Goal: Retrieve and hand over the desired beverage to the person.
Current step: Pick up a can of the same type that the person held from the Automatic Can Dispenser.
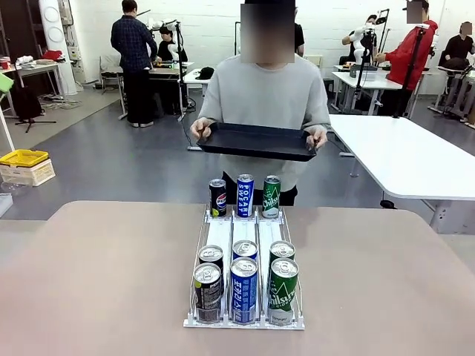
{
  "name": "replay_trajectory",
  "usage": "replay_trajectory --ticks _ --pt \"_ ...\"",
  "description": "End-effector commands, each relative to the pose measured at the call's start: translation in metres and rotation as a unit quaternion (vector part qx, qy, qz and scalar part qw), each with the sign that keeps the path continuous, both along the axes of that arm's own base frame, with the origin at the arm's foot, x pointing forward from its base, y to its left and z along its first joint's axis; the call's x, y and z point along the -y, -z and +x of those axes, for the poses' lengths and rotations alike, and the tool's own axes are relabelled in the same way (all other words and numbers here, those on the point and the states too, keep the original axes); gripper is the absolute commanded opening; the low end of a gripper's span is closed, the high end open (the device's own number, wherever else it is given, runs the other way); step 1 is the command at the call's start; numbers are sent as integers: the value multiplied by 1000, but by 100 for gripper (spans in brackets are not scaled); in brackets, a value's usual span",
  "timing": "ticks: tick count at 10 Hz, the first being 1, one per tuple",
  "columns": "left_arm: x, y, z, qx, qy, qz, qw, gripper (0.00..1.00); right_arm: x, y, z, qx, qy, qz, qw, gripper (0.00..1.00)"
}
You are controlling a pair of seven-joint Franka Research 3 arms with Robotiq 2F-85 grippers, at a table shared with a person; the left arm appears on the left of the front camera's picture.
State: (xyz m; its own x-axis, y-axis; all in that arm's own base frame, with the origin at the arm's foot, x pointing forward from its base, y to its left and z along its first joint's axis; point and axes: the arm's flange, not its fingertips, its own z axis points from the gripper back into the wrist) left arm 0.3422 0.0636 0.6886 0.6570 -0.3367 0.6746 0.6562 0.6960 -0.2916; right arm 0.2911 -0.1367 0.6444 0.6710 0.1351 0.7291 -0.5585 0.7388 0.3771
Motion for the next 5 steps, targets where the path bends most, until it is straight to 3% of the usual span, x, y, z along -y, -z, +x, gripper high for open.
replay_trajectory --ticks 1,5 --pt "-2 -2 1 5 10 -9 1000 100 0 -1 2 7 -9 10 1000 100" --pt "-2 -2 1 5 10 -9 1000 100 0 -1 2 7 -9 10 1000 100"
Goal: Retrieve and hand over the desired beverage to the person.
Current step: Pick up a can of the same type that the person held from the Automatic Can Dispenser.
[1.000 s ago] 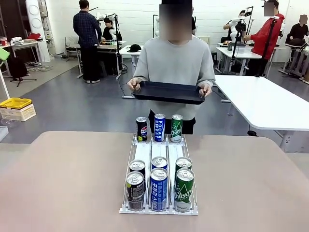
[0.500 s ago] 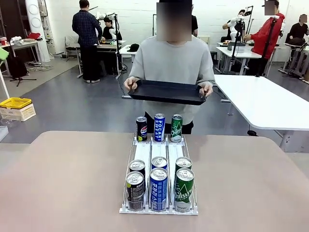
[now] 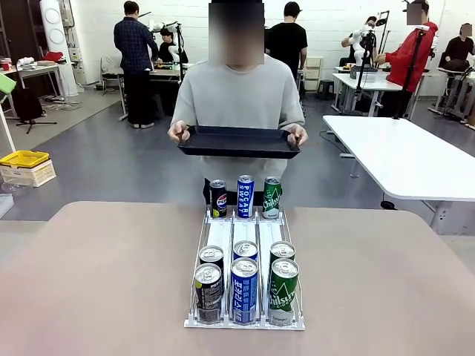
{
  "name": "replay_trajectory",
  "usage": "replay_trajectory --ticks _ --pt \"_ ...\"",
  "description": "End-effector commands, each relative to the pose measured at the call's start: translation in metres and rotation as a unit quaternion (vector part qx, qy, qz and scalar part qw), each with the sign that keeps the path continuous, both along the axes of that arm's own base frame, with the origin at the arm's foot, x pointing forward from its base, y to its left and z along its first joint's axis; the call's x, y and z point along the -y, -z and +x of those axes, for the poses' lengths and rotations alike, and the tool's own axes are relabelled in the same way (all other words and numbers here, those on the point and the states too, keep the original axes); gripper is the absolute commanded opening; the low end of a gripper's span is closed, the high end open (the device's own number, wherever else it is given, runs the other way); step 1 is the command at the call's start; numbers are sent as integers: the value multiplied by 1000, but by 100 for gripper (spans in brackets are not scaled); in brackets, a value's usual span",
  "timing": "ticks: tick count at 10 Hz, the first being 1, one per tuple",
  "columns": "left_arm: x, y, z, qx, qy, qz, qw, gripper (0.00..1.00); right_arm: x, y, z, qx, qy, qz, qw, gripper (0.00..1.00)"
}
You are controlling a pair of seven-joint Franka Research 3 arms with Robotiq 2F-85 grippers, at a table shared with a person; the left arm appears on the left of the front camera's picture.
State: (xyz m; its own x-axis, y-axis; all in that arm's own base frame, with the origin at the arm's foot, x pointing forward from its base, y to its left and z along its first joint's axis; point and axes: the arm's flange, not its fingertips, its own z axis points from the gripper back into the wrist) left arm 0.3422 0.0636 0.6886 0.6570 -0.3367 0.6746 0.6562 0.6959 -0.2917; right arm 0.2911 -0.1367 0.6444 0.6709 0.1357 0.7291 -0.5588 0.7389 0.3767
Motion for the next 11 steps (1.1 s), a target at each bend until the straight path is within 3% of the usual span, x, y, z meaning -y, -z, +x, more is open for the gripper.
replay_trajectory --ticks 1,11 --pt "-2 -2 1 5 10 -9 1000 100 0 -2 2 7 -9 11 1000 100" --pt "-2 -2 1 5 10 -9 1000 100 0 -2 2 7 -9 11 1000 100"
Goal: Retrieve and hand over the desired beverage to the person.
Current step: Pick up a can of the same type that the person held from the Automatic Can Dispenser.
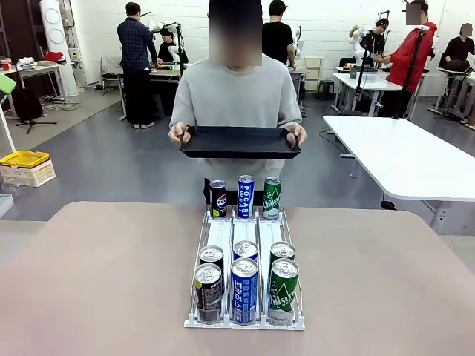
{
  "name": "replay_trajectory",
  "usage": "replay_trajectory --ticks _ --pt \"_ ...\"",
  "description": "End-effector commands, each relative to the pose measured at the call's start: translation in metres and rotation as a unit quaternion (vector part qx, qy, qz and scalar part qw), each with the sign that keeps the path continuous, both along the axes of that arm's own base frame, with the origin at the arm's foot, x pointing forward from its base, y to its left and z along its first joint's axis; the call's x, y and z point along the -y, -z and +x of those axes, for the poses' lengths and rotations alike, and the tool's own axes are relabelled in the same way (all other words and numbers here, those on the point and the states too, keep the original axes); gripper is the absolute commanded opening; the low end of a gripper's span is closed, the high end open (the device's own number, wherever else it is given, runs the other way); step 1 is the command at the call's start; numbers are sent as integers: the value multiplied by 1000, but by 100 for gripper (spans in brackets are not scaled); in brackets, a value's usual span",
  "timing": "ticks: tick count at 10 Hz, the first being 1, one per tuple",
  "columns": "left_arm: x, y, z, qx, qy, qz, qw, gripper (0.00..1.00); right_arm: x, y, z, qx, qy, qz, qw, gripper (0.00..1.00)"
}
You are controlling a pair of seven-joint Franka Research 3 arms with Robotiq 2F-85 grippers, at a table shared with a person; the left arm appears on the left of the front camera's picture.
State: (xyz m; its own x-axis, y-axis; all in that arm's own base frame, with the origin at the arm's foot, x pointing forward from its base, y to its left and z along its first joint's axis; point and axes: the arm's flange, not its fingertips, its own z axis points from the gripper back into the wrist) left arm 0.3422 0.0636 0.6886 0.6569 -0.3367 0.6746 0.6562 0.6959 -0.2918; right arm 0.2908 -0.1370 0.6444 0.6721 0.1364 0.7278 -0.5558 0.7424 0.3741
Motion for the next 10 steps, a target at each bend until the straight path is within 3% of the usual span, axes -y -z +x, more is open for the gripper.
replay_trajectory --ticks 1,10 --pt "-2 -2 1 5 10 -9 1000 100 0 -1 3 7 -11 13 1000 100" --pt "-2 -2 1 5 10 -9 1000 100 0 -1 3 7 -11 13 1000 100"
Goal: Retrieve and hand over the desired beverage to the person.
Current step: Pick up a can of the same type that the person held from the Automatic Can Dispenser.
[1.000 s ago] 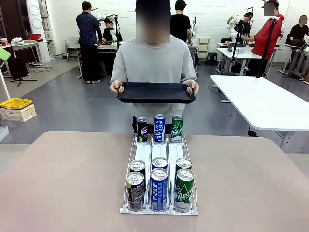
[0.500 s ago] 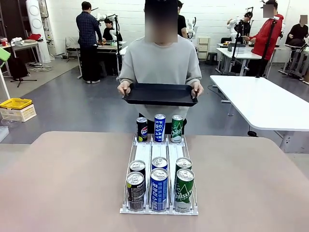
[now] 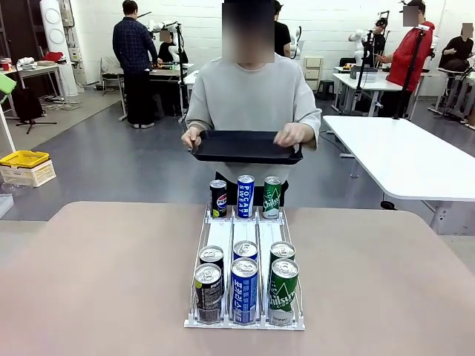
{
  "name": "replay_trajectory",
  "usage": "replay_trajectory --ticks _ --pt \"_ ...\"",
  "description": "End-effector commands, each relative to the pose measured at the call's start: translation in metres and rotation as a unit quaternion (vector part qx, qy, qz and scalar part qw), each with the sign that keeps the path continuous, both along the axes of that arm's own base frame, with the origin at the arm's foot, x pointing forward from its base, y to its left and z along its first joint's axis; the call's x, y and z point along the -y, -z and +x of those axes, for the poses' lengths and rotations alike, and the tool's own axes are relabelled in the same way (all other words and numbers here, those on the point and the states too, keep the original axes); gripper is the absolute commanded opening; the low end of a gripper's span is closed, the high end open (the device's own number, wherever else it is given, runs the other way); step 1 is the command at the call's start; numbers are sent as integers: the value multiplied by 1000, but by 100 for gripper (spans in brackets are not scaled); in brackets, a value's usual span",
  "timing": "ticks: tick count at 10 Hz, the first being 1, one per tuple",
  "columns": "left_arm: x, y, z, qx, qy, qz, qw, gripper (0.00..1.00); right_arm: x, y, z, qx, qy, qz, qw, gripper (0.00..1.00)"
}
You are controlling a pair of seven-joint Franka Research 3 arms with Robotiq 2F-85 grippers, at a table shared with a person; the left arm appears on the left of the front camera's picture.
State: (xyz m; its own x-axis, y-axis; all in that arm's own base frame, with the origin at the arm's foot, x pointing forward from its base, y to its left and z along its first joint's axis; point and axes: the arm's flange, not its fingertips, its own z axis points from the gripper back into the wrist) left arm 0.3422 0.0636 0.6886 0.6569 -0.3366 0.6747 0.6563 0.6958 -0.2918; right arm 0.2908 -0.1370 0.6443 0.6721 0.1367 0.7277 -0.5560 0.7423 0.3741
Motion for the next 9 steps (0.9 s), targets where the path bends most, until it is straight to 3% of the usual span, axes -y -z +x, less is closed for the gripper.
replay_trajectory --ticks 1,2,3,5,6,9 --pt "0 0 0 0 0 0 1000 100 0 -2 2 7 -11 13 1000 100" --pt "27 -2 1 -16 14 53 998 100 0 -2 2 7 -11 13 1000 100" --pt "51 -5 2 -5 31 90 995 100 0 -2 2 7 -11 13 1000 100" --pt "67 -3 15 -16 40 74 996 100 0 -2 2 7 -11 13 1000 100" --pt "55 -2 2 -2 39 63 997 100 0 -2 2 7 -11 13 1000 100" --pt "55 -2 2 -2 39 63 997 100 0 -2 2 7 -11 13 1000 100"
